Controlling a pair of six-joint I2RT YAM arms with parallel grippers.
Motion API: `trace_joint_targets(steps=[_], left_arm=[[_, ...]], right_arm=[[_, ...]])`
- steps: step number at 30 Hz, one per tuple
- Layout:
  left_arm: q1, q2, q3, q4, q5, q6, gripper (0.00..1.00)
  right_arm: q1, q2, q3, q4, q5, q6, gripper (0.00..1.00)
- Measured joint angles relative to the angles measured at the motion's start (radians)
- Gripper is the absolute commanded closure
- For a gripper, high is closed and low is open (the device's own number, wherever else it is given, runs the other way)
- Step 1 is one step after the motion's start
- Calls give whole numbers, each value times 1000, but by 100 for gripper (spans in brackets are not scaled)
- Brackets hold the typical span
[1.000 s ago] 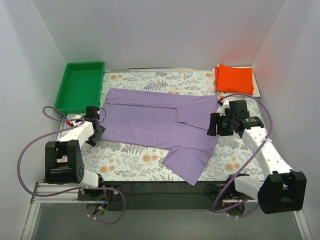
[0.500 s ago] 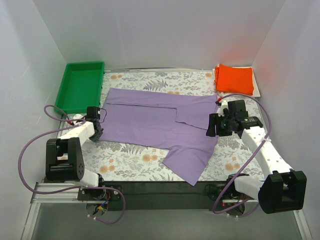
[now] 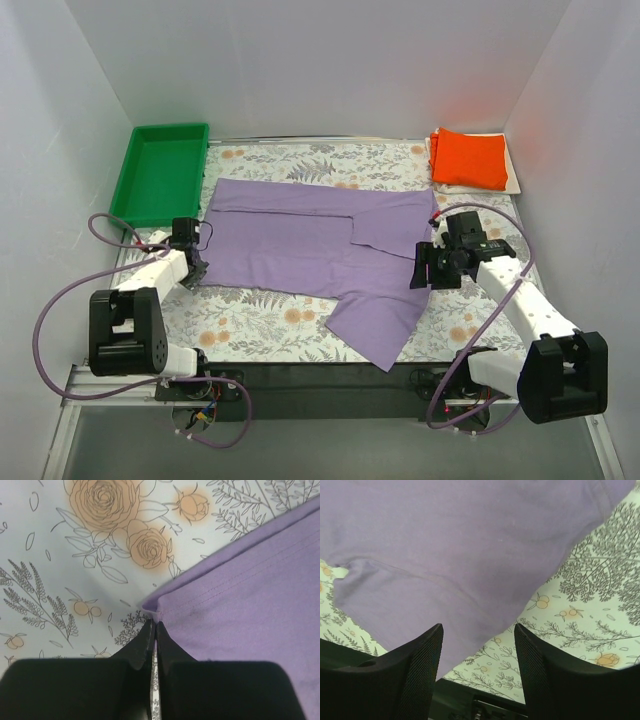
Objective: Fold and stack the t-shirts
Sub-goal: Fold the tshirt
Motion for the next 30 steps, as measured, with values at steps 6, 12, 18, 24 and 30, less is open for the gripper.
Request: trace_joint_targets(steps=[6,12,18,24,30], left_arm=[[0,-53,0,-65,48,-12,100],[0,-69,0,-77,58,-8,100],[0,-74,1,-101,26,4,100],[0,-90,1,-105,12,8,100],[0,-89,8,-119,2,11,100]], right_arm=[[0,24,-98,12,39,107,45],[0,21,-203,49,67,211,50],[0,-2,-232,96,90,279,53],[0,-1,-243,140,94,311,59],[-2,7,-251,151,97,304,94]])
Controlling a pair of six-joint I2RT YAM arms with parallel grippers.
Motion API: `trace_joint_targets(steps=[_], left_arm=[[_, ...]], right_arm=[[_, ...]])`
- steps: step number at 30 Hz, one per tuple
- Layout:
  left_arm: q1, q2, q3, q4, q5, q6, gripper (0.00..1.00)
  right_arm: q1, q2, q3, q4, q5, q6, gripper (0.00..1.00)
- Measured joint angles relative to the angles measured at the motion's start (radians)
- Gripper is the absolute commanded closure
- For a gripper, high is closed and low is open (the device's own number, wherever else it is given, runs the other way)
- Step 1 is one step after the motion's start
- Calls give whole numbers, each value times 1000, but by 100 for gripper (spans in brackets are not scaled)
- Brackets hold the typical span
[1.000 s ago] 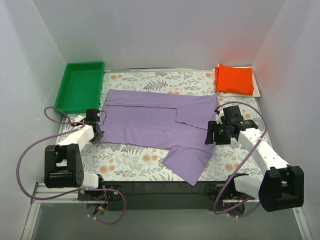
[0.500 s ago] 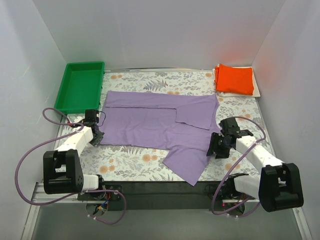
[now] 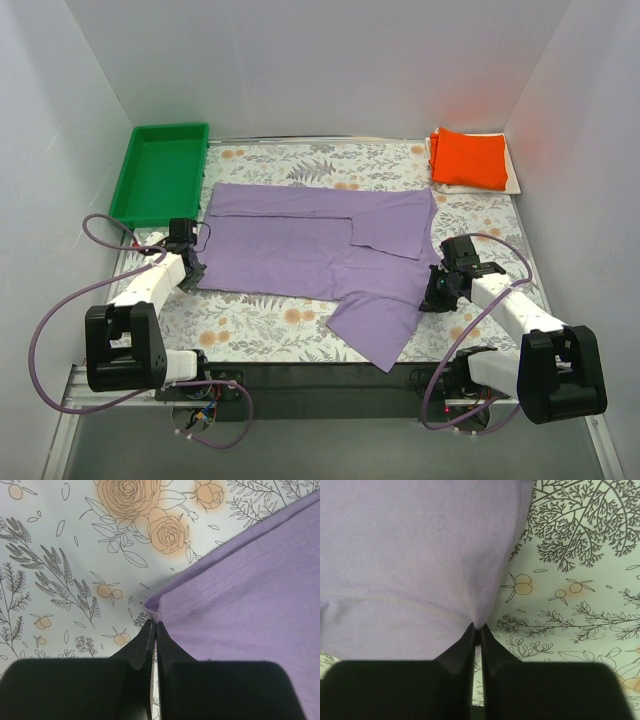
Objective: Fold and stack the t-shirts
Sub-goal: Fold the tshirt
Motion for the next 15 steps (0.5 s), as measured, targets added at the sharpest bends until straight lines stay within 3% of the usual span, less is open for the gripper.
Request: trace_joint_targets(steps=[2,15], left_arm=[[0,5,10,-14,-10,0,100],[0,-3,72,-154,-60,-9,100]], right_arm=[[-3,0,0,-4,0,-6,99],[-58,23,114,-173,6,-96,99]])
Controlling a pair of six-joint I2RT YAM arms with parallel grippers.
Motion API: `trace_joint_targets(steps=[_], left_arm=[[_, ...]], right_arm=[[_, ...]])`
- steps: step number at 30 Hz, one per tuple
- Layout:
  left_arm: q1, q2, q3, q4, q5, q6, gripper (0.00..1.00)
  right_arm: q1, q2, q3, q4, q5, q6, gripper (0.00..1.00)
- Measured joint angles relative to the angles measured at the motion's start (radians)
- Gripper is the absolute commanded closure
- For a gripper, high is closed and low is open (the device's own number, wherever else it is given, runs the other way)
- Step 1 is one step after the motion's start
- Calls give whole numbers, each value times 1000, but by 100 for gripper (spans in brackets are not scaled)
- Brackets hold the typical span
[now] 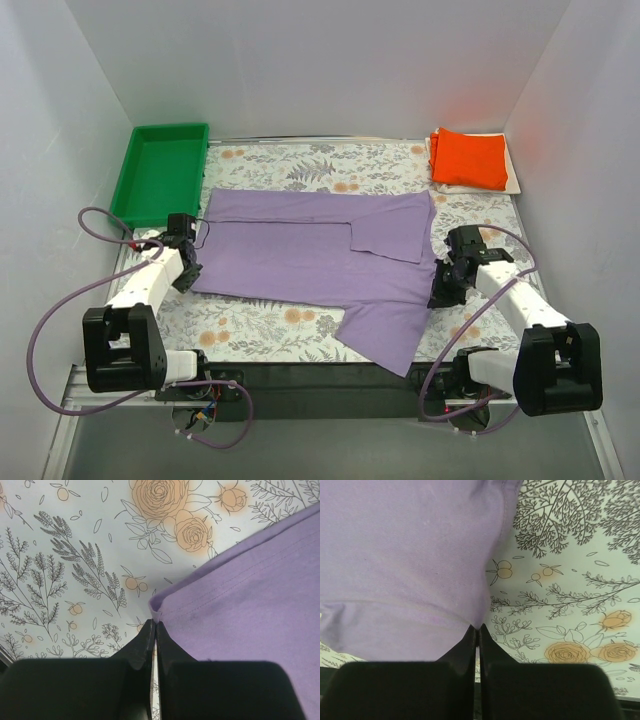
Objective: Fold and stack the t-shirts
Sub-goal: Fold the tshirt
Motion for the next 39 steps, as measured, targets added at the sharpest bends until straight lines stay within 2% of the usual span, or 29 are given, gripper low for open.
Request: trace_joint_targets(steps=[8,25,39], left_arm=[[0,31,117,-27,-13,36,100],[0,230,312,27,43,119,100],[-79,359,399,103,15,192,100]], right_arm=[[-20,95,161,-67,-2,-55,99],[-109,293,435,-137,-26,-152,99],[-153,404,507,-153,-43,-192,99]])
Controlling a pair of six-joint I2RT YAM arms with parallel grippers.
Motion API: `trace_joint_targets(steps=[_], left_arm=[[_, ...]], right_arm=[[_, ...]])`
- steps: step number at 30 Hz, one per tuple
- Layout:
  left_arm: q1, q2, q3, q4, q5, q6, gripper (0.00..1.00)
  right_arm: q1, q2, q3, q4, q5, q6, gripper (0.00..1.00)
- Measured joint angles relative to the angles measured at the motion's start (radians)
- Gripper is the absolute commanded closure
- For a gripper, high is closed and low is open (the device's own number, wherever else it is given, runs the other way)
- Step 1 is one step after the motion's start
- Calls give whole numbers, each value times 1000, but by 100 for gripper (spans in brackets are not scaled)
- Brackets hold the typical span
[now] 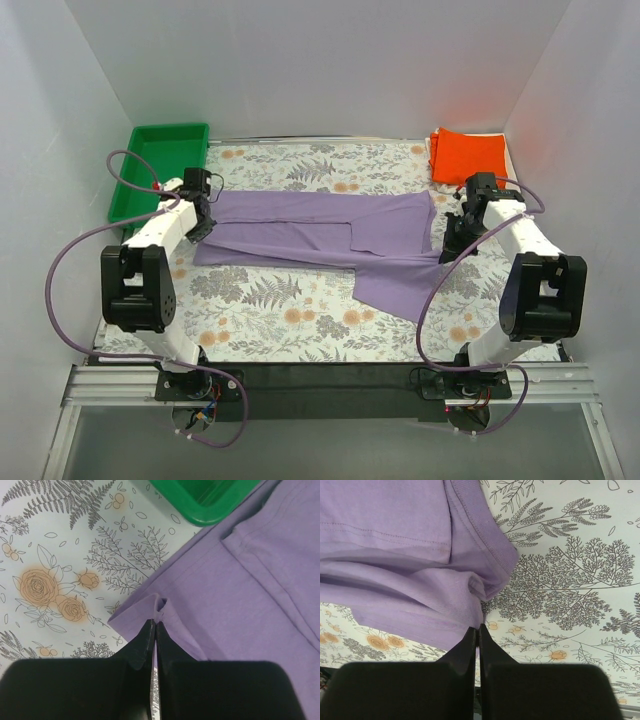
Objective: Fold and stack the t-shirts
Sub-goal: Fold the tshirt
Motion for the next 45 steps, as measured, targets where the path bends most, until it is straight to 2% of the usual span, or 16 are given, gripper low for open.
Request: trace_joint_targets(steps=[6,16,25,27,29,31,35,36,38,40,45], left_arm=[[-2,31,38,19,-27,4,100],[-6,91,47,50,-37,8,100],[-13,121,48,81,-48,8,100],[-13,125,48,82,-50,8,100],[-13,125,48,86,-51,6,94],[-13,125,48,90,-55,3,88],[-13,116,48,101,-65,-6,62],[-13,108,48,101,-66,-7,49],[-13,82,48,102,-66,-6,38],[-13,41,48,101,-62,-9,33],[-13,-138,-12,109,-31,-14,32]], right_arm=[[0,5,3,0,4,-3,99],[0,45,12,2,4,-3,91],[0,63,66,9,3,-1,90],[0,68,69,13,3,-1,86],[0,75,69,16,3,2,84],[0,83,69,22,5,5,77],[-5,89,83,27,8,11,66],[-6,89,91,30,8,11,65],[-10,87,105,43,12,16,62],[-14,81,107,58,15,18,62],[-55,37,54,104,-8,25,62]])
